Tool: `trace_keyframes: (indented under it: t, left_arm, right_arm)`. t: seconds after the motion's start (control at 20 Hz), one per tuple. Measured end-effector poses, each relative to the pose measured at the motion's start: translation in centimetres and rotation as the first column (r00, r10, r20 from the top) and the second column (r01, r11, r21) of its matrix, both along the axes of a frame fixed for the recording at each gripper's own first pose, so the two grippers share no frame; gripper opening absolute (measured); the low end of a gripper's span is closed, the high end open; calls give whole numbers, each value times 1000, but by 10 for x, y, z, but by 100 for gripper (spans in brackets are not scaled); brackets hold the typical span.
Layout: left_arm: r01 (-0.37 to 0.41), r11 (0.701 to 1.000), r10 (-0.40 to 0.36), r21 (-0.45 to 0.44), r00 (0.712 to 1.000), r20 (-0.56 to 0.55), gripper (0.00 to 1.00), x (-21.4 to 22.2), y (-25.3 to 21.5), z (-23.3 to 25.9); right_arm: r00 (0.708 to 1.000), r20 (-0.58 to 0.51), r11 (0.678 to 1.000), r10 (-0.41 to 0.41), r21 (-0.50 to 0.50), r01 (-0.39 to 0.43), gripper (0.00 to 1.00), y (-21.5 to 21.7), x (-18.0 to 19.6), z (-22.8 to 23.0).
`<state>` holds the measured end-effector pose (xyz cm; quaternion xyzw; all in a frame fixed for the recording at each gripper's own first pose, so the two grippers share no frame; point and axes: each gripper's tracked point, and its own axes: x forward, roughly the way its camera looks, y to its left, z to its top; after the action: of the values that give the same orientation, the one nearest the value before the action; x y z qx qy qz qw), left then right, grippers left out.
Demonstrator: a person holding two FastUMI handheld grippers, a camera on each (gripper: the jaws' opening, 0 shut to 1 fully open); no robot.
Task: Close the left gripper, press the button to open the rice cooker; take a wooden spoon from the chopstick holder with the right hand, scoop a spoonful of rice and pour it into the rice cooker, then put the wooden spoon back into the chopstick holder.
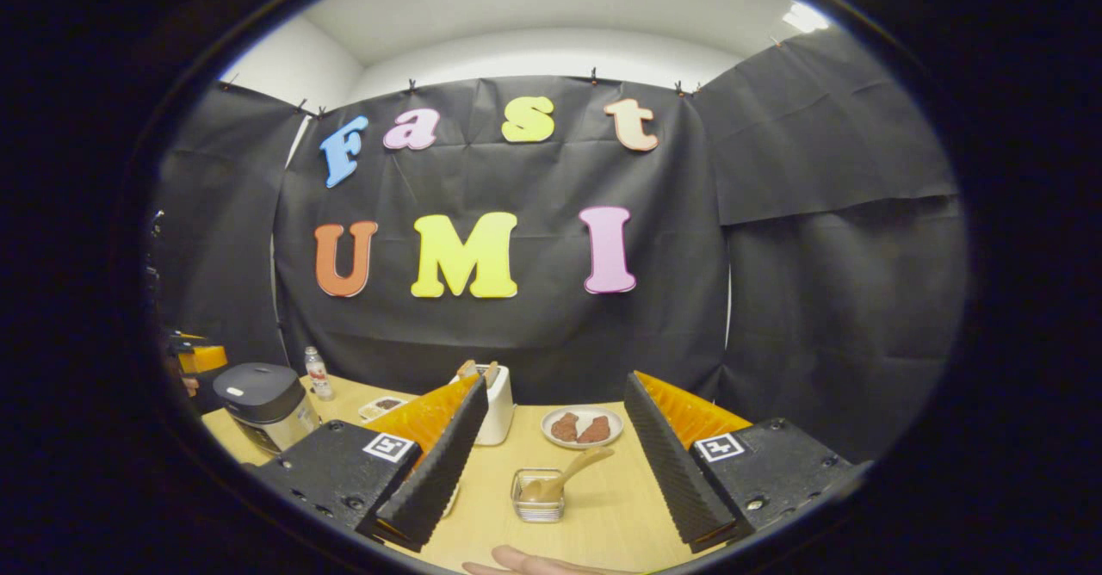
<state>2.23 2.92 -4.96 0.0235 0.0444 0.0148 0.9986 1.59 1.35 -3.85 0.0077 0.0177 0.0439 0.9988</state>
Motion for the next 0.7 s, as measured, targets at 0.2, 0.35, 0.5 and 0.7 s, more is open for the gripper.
trace_keyframes:
  t: [0.2, 0.35, 0.5, 0.7]
  left_arm:
    - [-42, 999, 41, -7, 997, -72, 71, 13, 17, -22]
    - [-108, 994, 102, -27, 983, -149, 56, 17, 39, -38]
    - [-136, 990, 127, -36, 975, -184, 0, 22, 54, -47]
    - [-194, 981, 186, -6, 945, -268, 0, 27, 70, -71]
  right_arm:
    - [1000, -6, 1000, -3, -4, 3, 100, -4, 5, -11]
    - [1000, -14, 1000, -16, -11, 16, 100, -9, 8, -20]
    - [999, -39, 1000, -20, -10, 20, 100, -13, 10, -31]
    - [998, -56, 1000, -26, -17, 25, 100, -21, 10, -39]
